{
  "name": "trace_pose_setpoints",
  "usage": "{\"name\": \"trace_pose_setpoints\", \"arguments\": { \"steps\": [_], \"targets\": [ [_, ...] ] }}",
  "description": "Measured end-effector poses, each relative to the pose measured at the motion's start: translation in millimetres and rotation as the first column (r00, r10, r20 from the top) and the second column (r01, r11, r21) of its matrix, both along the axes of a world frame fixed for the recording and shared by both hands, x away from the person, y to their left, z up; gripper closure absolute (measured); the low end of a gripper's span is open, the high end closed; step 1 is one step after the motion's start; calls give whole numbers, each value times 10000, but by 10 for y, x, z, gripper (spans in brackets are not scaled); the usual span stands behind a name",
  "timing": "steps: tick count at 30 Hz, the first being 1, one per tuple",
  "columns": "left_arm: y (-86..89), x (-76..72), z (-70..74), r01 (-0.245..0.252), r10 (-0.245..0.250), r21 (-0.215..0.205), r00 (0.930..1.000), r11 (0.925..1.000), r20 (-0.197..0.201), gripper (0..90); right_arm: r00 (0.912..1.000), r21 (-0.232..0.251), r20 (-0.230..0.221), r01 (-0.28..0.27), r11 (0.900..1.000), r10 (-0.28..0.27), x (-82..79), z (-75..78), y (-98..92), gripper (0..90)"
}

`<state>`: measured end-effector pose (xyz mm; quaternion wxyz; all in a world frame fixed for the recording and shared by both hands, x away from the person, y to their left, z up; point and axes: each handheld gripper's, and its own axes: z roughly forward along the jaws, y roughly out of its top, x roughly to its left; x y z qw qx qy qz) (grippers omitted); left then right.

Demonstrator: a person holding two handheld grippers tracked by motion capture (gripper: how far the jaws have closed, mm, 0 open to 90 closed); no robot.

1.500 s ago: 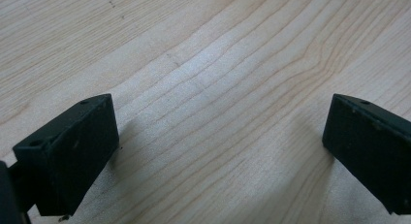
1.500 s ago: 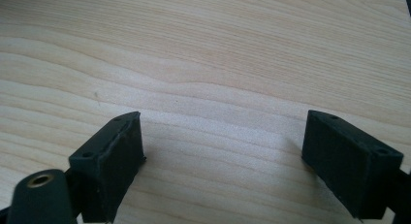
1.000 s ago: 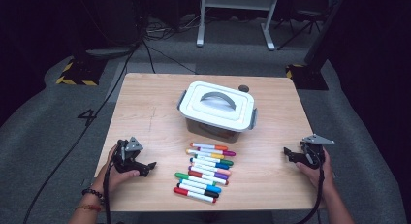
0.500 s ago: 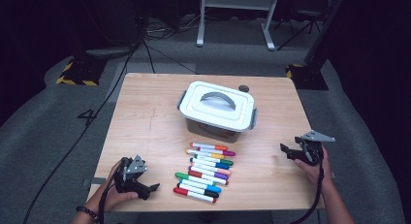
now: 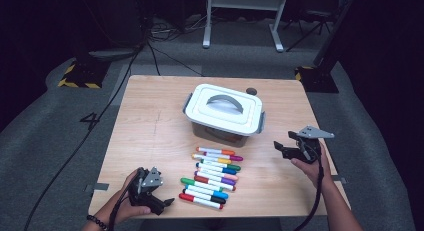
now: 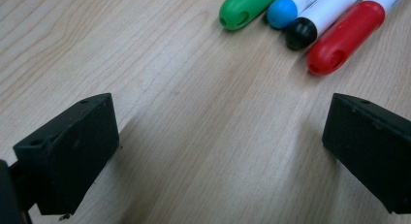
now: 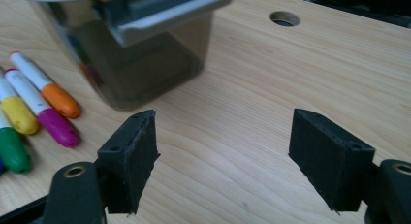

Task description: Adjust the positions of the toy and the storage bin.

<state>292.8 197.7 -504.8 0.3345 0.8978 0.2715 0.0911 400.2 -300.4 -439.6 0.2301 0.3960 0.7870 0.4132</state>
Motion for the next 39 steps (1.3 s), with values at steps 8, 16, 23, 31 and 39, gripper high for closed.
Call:
{"name": "trace_pose_setpoints", "arguments": {
  "steps": [8, 16, 23, 31, 39],
  "targets": [
    [-97, -6, 2, 137, -137, 9, 9999, 9999, -17, 0, 9969, -92, -92, -785, 9969, 784, 21, -10, 360, 252],
    [-118, 3, -4, 143, -143, -63, 9999, 9999, 19, 0, 9943, -64, -1, -1068, 9943, 1068, 75, 9, 590, 245],
    [-114, 1, -9, 140, -139, -111, 9999, 9998, 58, 0, 9942, 37, 416, -991, 9951, 988, 98, 117, 631, 240],
    [-122, -2, -13, 52, -50, -147, 10000, 9999, 76, 0, 9913, 77, 653, -1152, 9933, 1144, 114, 211, 666, 221],
    [-140, -3, -12, -5, 6, -140, 10000, 9999, 78, 1, 9948, -255, 538, -850, 9961, 863, 187, 208, 689, 229]
  ]
}}
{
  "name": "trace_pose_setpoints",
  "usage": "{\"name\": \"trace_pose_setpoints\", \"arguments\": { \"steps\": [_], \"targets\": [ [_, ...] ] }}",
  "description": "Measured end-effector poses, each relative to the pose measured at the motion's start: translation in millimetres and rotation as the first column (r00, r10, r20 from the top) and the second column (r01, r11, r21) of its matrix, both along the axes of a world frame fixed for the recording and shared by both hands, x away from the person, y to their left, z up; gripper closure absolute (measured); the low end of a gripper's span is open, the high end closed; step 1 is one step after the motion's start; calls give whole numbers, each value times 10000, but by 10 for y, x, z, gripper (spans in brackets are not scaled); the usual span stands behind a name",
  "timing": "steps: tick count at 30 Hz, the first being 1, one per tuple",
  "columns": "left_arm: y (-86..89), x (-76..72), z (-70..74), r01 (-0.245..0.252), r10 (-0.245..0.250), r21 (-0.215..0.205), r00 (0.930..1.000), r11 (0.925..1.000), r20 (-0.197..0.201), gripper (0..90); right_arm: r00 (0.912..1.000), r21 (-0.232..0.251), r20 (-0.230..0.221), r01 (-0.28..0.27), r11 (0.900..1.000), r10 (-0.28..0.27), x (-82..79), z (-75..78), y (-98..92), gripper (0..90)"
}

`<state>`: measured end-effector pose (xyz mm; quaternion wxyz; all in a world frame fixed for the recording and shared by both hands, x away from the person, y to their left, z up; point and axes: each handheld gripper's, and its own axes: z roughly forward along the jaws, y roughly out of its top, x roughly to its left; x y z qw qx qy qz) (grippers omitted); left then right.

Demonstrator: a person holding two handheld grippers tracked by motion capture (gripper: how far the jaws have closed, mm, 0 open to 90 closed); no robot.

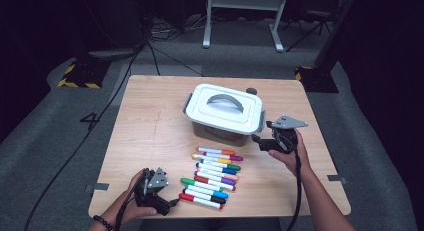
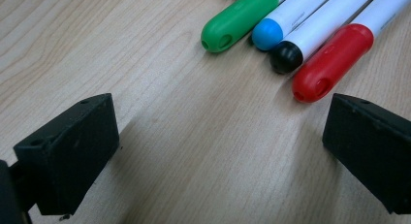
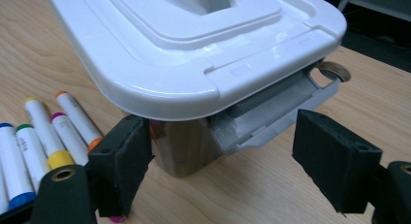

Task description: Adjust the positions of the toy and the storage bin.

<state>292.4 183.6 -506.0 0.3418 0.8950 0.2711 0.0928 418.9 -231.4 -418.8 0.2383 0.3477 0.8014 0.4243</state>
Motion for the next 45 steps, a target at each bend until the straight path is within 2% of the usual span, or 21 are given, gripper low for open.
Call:
{"name": "trace_pose_setpoints", "arguments": {
  "steps": [12, 17, 21, 25, 28, 29, 30, 31, 33, 34, 37, 38, 39, 40, 42, 43, 44, 45],
  "targets": [
    [-39, 15, 1, 35, -35, 12, 10000, 10000, 4, 0, 9969, 271, -181, 777, 9966, -772, 168, -19, -166, 240],
    [-58, 13, 1, 1, -1, 7, 10000, 10000, 4, 1, 9922, -314, -32, 1248, 9917, -1250, 191, -17, -175, 268],
    [-62, 8, 1, -25, 25, 9, 10000, 10000, 18, 3, 9927, -254, -111, 1197, 9925, -1200, 159, 1, -234, 263],
    [-76, 3, 1, -70, 70, -2, 10000, 10000, 39, 3, 9964, -395, -144, 831, 9958, -837, -4, 26, -290, 258],
    [-120, -12, 1, -254, 254, 1, 9997, 9997, 27, 3, 9996, -248, -300, -5, 9997, -3, -271, 15, -296, 254],
    [-120, -12, 1, -254, 254, 1, 9997, 9997, 27, 3, 9996, -248, -300, -5, 9997, -3, -271, 15, -296, 254],
    [-141, -12, 4, -284, 283, 27, 9996, 9996, 10, 3, 9985, -275, -326, -455, 9986, 446, -421, -6, -246, 252],
    [-153, -9, 2, -280, 280, 12, 9996, 9996, 9, 2, 9972, -426, -302, -692, 9967, 679, -486, -19, -210, 252],
    [-166, -10, 3, -292, 293, 17, 9996, 9996, -10, 1, 9957, -534, -290, -896, 9945, 881, -539, -34, -170, 252],
    [-190, -8, 5, -317, 317, 44, 9995, 9995, -17, 0, 9916, -487, -448, -1233, 9912, 1211, -595, -72, -95, 257],
    [-222, -11, 6, -398, 398, 38, 9992, 9992, -28, 0, 9881, -651, -489, -1488, 9867, 1458, -600, -114, -5, 273],
    [-257, -16, 8, -466, 466, 62, 9989, 9989, -36, 0, 9860, -867, -501, -1631, 9828, 1592, -565, -160, 91, 328],
    [-257, -16, 8, -466, 466, 62, 9989, 9989, -36, 0, 9860, -867, -501, -1631, 9828, 1592, -565, -160, 91, 328],
    [-295, -31, 12, -549, 550, 113, 9985, 9984, -12, 2, 9844, -1031, -571, -1715, 9798, 1663, -502, -210, 182, 396],
    [-332, -46, 10, -607, 607, 76, 9982, 9981, -14, 3, 9830, -1016, -688, -1766, 9790, 1701, -427, -256, 256, 469],
    [-332, -46, 10, -607, 607, 76, 9982, 9981, -14, 3, 9830, -1016, -688, -1766, 9790, 1701, -427, -256, 256, 469],
    [-367, -64, 15, -718, 718, 132, 9974, 9973, -47, 3, 9798, -1001, -902, -1874, 9772, 1787, -356, -296, 319, 550],
    [-367, -64, 15, -718, 718, 132, 9974, 9973, -47, 3, 9798, -1001, -902, -1874, 9772, 1787, -356, -296, 319, 550]
  ]
}}
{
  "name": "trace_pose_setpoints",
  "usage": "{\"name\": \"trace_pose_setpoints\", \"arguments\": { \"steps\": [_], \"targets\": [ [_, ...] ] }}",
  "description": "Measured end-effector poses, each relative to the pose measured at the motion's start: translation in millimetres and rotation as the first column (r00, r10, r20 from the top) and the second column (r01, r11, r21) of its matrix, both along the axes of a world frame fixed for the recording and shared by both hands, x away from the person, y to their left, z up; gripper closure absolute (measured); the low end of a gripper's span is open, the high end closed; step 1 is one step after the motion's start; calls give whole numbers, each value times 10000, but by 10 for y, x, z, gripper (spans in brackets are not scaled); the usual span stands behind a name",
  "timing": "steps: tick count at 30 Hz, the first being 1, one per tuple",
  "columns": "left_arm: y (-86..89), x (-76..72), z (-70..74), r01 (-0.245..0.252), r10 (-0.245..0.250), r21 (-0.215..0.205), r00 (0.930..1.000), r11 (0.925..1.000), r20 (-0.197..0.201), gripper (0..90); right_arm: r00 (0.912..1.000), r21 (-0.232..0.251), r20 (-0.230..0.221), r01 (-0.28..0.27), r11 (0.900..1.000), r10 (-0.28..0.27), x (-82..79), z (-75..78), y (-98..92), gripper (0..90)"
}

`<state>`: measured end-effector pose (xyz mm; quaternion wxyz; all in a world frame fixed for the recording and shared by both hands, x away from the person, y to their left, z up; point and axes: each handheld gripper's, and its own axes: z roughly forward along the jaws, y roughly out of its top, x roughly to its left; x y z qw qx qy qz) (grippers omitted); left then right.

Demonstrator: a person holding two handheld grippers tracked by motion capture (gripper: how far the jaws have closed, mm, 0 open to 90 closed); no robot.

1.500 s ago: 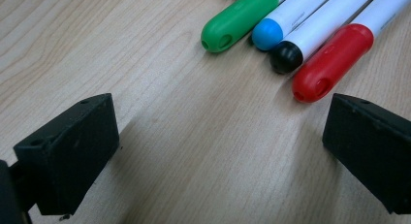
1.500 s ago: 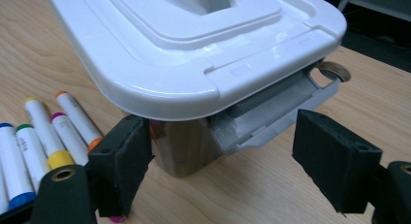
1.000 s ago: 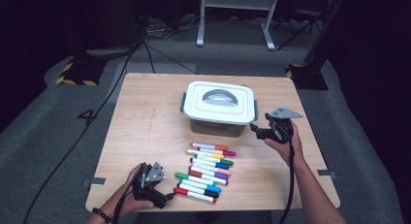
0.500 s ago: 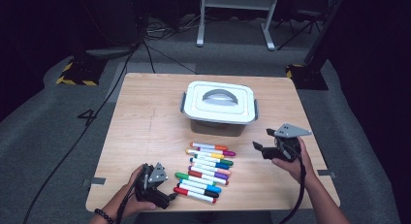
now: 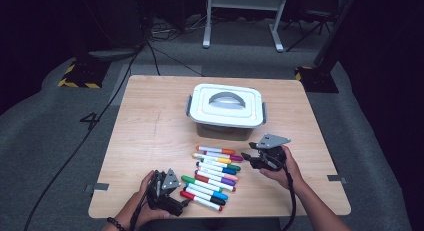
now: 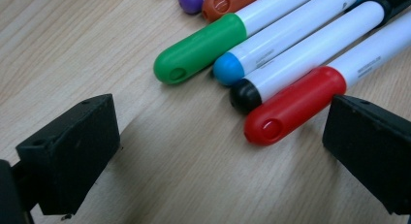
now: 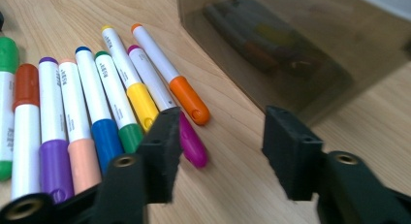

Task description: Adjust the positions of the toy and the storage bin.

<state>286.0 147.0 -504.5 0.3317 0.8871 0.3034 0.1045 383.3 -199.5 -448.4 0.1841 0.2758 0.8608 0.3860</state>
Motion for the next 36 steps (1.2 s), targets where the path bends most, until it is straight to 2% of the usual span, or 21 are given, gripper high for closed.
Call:
{"name": "trace_pose_setpoints", "arguments": {
  "steps": [1, 2, 3, 4, 5, 6, 7, 10, 12, 14, 16, 18, 19, 22, 26, 32, 36],
  "targets": [
    [-18, -17, -2, -89, 90, -13, 10000, 10000, 38, 3, 9985, 35, -289, -461, 9989, 462, 55, -38, 52, 564],
    [-18, -17, -2, -89, 90, -13, 10000, 10000, 38, 3, 9985, 35, -289, -461, 9989, 462, 55, -38, 52, 564],
    [-22, -23, -5, -117, 117, -50, 9999, 9999, 53, 3, 9943, 198, -589, -875, 9960, 885, 99, -78, 101, 519],
    [-22, -23, -5, -117, 117, -50, 9999, 9999, 53, 3, 9943, 198, -589, -875, 9960, 885, 99, -78, 101, 519],
    [-26, -24, -5, -137, 137, -49, 9999, 9999, 49, 3, 9882, 232, -854, -1254, 9918, 1269, 144, -117, 162, 426],
    [-26, -24, -5, -137, 137, -49, 9999, 9999, 49, 3, 9882, 232, -854, -1254, 9918, 1269, 144, -117, 162, 426],
    [-39, -23, -7, -124, 124, -83, 9999, 9999, 40, 2, 9872, 93, -897, -1314, 9913, 1317, 187, -141, 230, 375],
    [-73, -32, -10, -151, 152, -88, 9998, 9998, 123, 3, 9832, 227, -991, -1516, 9882, 1532, 237, -147, 319, 335],
    [-101, -34, -9, -13, 14, -61, 9998, 10000, 222, 3, 9823, 226, -966, -1588, 9870, 1603, 253, -150, 347, 331],
    [-118, -25, -9, 32, -31, -67, 9999, 10000, 129, 3, 9809, 191, -1051, -1626, 9865, 1637, 297, -175, 397, 329],
    [-129, -8, -10, 142, -141, -82, 9999, 9999, 96, 3, 9762, 278, -1367, -1661, 9857, 1684, 370, -233, 434, 323],
    [-139, -1, -9, 184, -183, -73, 9998, 9998, 100, 3, 9746, 317, -1426, -1698, 9850, 1726, 392, -253, 436, 325],
    [-162, 9, -10, 199, -198, -94, 9997, 9998, 153, 3, 9698, 449, -1630, -1764, 9833, 1814, 429, -287, 440, 314],
    [-176, 33, -9, 231, -230, -81, 9996, 9997, 133, 3, 9658, 451, -1758, -1855, 9816, 1906, 458, -319, 461, 301],
    [-184, 59, -10, 201, -200, -87, 9998, 9998, 91, 3, 9668, 229, -1661, -1932, 9809, 1943, 481, -333, 483, 304],
    [-194, 84, -9, 159, -158, -79, 9998, 9998, 127, 3, 9610, -40, -1612, -2283, 9736, 2247, 499, -352, 521, 350],
    [-207, 96, -7, 43, -42, -21, 9994, 10000, 343, 3, 9607, -180, -1612, -2320, 9725, 2262, 497, -337, 514, 378]
  ]
}}
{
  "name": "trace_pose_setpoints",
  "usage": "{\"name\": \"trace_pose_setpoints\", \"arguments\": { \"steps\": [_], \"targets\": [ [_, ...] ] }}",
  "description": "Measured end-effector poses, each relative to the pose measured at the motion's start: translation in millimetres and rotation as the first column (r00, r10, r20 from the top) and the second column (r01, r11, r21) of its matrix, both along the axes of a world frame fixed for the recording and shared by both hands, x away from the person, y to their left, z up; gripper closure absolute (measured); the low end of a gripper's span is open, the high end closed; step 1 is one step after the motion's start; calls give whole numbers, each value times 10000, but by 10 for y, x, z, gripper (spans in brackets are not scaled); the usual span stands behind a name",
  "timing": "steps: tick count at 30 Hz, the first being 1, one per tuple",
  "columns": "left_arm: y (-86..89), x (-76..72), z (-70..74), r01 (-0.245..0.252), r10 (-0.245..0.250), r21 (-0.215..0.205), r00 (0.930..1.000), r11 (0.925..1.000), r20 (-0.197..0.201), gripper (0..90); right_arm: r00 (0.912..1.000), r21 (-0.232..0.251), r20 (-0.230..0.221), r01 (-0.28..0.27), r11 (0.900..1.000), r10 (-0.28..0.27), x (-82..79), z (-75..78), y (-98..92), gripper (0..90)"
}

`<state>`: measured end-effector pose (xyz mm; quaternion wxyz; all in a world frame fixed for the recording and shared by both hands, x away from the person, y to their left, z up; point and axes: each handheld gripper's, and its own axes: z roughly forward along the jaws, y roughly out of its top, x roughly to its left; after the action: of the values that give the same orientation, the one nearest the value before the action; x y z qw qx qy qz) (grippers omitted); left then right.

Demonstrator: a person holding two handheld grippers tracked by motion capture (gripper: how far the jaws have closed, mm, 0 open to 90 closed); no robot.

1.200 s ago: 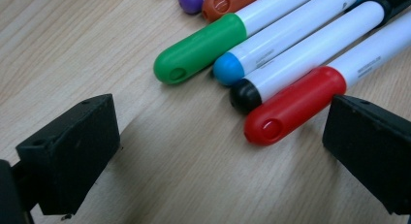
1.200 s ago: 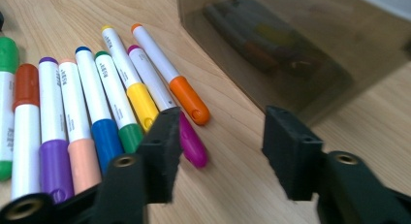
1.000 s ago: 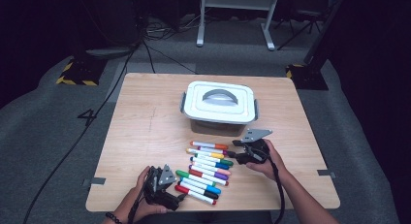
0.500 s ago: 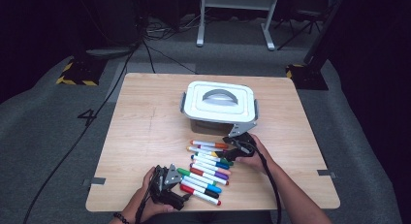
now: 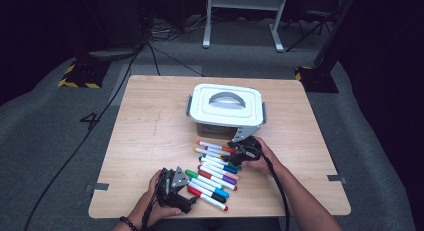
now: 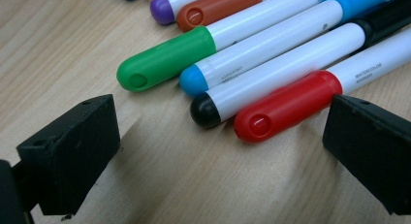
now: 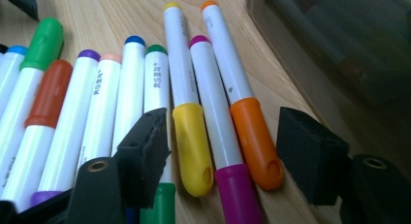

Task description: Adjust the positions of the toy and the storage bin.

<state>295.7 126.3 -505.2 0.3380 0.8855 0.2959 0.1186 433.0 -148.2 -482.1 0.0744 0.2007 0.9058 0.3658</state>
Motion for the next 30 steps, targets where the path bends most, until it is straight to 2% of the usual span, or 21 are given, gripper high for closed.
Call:
{"name": "trace_pose_setpoints", "arguments": {
  "steps": [1, 4, 7, 11, 21, 24, 25, 27, 29, 30],
  "targets": [
    [-12, 10, 2, -130, 128, 61, 9997, 9999, 215, 3, 10000, -68, 43, 26, 10000, -26, 2, 8, -14, 391],
    [-18, 19, 5, -200, 196, 106, 9992, 9997, 346, 4, 9999, -166, 125, 101, 9998, -98, 2, 12, -31, 430],
    [-18, 61, 3, -217, 216, 55, 9997, 9997, 139, 3, 9994, -347, 330, 146, 9993, -135, -16, 18, -52, 440],
    [-17, 82, 2, -218, 218, 19, 9998, 9998, 21, 3, 9992, -413, 362, 182, 9990, -167, -30, 22, -85, 445],
    [-31, 132, 3, -242, 242, 32, 9997, 9997, -26, 3, 9996, -178, 173, 227, 9996, -223, -143, 42, -223, 490],
    [-44, 143, 3, -293, 293, 26, 9996, 9996, 8, 4, 9999, -160, -24, 105, 9998, -105, -162, 42, -239, 443],
    [-46, 144, 2, -272, 272, 27, 9996, 9996, 48, 4, 9999, -364, 103, 49, 9993, -45, -171, 41, -236, 414],
    [-48, 139, 4, -289, 289, 60, 9995, 9996, 98, 4, 9995, -467, 277, 168, 9988, -155, -178, 42, -233, 397],
    [-58, 111, 6, -314, 309, 125, 9988, 9994, 371, 4, 9977, -380, 582, 363, 9986, -341, -168, 76, -256, 413],
    [-58, 111, 6, -314, 309, 125, 9988, 9994, 371, 4, 9977, -380, 582, 363, 9986, -341, -168, 76, -256, 413]
  ]
}}
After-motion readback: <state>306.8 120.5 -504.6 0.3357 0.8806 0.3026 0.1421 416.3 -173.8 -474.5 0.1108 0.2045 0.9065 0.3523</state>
